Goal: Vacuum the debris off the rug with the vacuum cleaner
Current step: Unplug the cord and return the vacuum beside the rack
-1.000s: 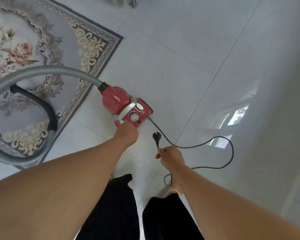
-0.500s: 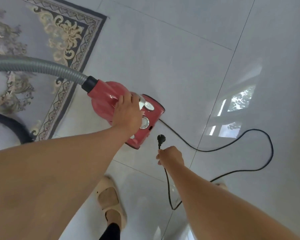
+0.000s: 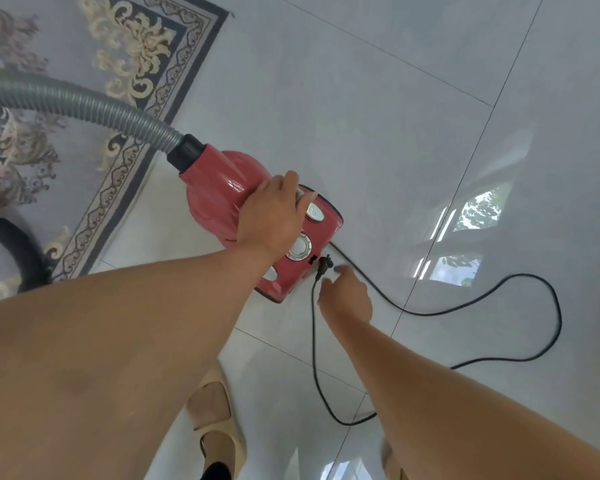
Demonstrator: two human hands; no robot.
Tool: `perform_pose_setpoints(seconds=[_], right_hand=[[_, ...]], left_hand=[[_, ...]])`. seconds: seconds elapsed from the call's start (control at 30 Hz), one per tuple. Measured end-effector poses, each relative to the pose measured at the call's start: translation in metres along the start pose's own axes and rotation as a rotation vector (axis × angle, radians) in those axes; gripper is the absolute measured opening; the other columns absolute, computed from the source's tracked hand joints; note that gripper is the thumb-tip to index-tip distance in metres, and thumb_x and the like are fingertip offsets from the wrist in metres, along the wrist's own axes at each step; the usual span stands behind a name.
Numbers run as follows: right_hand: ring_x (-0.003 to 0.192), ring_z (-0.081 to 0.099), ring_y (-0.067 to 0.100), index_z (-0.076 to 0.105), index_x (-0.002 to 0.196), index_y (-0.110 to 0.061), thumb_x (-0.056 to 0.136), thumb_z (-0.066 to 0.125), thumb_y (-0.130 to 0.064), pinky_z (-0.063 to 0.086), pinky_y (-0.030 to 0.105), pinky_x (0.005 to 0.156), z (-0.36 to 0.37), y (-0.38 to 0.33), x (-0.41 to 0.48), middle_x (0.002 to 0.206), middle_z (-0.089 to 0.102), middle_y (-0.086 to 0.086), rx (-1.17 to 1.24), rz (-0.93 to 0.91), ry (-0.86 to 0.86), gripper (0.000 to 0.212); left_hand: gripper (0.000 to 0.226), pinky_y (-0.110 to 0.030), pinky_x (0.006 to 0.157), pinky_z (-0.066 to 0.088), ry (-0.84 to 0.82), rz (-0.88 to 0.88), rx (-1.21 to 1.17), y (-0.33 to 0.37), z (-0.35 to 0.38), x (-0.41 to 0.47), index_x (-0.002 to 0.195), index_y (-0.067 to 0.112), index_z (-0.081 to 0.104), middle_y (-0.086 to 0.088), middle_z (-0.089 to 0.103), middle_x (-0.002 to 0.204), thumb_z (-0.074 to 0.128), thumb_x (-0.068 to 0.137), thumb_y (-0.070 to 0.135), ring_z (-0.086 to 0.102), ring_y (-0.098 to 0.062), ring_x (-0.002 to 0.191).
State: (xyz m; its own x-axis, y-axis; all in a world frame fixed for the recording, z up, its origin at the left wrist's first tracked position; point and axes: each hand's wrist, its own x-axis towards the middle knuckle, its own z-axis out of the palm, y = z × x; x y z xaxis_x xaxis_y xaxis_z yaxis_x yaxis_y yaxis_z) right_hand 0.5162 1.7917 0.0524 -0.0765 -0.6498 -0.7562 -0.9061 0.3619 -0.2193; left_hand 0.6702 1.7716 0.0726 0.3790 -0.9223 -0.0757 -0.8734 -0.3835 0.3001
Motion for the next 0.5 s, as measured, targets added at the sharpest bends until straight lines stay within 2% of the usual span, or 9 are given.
perform_pose_setpoints(seconds=[0.07, 0.13, 0.17, 0.23, 0.33, 0.5], right_hand=[[0.076, 0.062, 0.021, 0.033, 0.138, -0.034, 0.097, 0.038, -0.024, 0.047, 0.032, 0.062, -0.008, -0.009, -0.006, 0.085, 0.062, -0.002, -0.025, -0.222, 0.093, 0.043], [0.071, 0.059, 0.020, 0.014, 0.149, -0.039, 0.096, 0.040, -0.021, 0.050, 0.035, 0.062, -0.014, -0.020, -0.012, 0.080, 0.058, -0.001, -0.131, -0.435, 0.086, 0.062], [0.069, 0.056, 0.019, 0.005, 0.152, -0.040, 0.095, 0.039, -0.019, 0.048, 0.034, 0.061, -0.017, -0.024, -0.013, 0.078, 0.055, 0.000, -0.204, -0.484, 0.071, 0.070], [0.063, 0.050, 0.018, -0.005, 0.153, -0.040, 0.095, 0.039, -0.017, 0.041, 0.032, 0.059, -0.023, -0.033, -0.011, 0.072, 0.049, 0.000, -0.326, -0.513, 0.053, 0.076], [0.057, 0.045, 0.016, -0.007, 0.153, -0.040, 0.096, 0.040, -0.016, 0.038, 0.031, 0.057, -0.029, -0.041, -0.007, 0.063, 0.040, -0.003, -0.404, -0.489, 0.029, 0.077], [0.068, 0.048, 0.020, -0.004, 0.153, -0.040, 0.096, 0.040, -0.019, 0.039, 0.032, 0.059, -0.031, -0.050, -0.002, 0.065, 0.038, -0.003, -0.465, -0.455, 0.004, 0.075]], left_hand=[[0.040, -0.029, 0.060, 0.029, 0.033, 0.033, -0.025, -0.001, 0.003, -0.001, 0.093, 0.005, 0.054, -0.010, 0.059, 0.078, 0.036, 0.099, 0.041, 0.054, -0.028, 0.073], [0.040, -0.029, 0.062, 0.029, 0.063, 0.022, -0.039, -0.003, 0.006, -0.002, 0.093, 0.005, 0.054, -0.010, 0.061, 0.078, 0.032, 0.098, 0.038, 0.055, -0.028, 0.072], [0.040, -0.029, 0.063, 0.029, 0.056, 0.009, -0.046, -0.003, 0.007, -0.002, 0.094, 0.005, 0.054, -0.010, 0.061, 0.080, 0.031, 0.098, 0.038, 0.055, -0.027, 0.074], [0.040, -0.028, 0.065, 0.029, 0.046, -0.015, -0.051, -0.003, 0.007, -0.001, 0.096, 0.006, 0.054, -0.010, 0.062, 0.083, 0.030, 0.098, 0.038, 0.055, -0.026, 0.077], [0.041, -0.028, 0.066, 0.032, 0.049, -0.014, -0.054, -0.002, 0.008, -0.002, 0.097, 0.006, 0.054, -0.008, 0.062, 0.083, 0.029, 0.098, 0.039, 0.054, -0.024, 0.077], [0.041, -0.030, 0.066, 0.036, 0.043, -0.020, -0.040, -0.001, 0.008, -0.001, 0.098, 0.007, 0.054, -0.008, 0.062, 0.082, 0.029, 0.097, 0.039, 0.055, -0.023, 0.077]])
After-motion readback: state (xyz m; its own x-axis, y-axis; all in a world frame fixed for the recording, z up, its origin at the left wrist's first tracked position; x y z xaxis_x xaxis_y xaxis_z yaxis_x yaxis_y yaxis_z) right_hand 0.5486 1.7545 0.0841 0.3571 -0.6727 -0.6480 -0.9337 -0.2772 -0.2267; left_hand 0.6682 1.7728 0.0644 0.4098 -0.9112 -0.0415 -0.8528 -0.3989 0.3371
